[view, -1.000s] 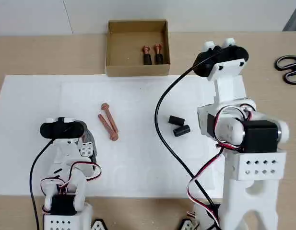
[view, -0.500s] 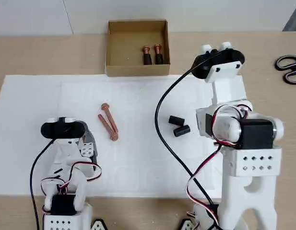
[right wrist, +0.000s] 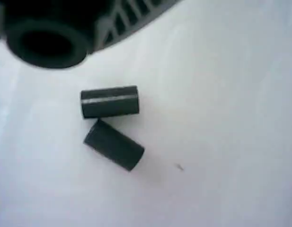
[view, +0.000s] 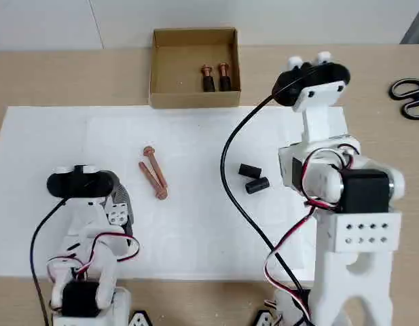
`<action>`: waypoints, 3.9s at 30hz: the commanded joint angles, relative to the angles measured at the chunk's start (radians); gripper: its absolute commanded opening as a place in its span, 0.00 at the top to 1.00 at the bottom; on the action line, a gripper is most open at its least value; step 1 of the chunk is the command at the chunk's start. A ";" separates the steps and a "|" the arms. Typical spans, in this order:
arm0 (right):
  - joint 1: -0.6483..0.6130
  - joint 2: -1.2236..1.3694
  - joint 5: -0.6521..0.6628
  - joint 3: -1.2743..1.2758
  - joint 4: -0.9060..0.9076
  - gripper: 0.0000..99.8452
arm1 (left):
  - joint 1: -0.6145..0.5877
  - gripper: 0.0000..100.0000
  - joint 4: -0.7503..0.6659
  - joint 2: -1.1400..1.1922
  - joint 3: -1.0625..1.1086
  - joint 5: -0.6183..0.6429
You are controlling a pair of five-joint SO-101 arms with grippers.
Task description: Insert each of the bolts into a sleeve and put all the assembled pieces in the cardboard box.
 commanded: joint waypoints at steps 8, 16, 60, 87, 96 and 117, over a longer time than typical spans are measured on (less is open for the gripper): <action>-0.002 -0.226 -0.015 -0.066 -0.045 1.00 | -0.046 1.00 0.146 0.043 -0.311 -0.051; -0.001 -0.412 -0.157 0.048 -0.077 0.99 | -0.118 1.00 0.186 0.563 -0.679 0.035; -0.489 -0.900 -0.160 1.361 -1.104 1.00 | 0.532 1.00 -0.417 1.057 -0.840 0.203; -0.486 -0.895 -0.161 1.363 -1.104 1.00 | 0.531 1.00 -0.489 0.971 -0.723 0.249; -0.486 -0.892 -0.161 1.363 -1.104 1.00 | 0.534 1.00 -0.499 0.895 -0.651 0.250; -0.484 -0.892 -0.229 1.363 -1.104 1.00 | 0.557 1.00 -0.675 0.891 -0.507 0.292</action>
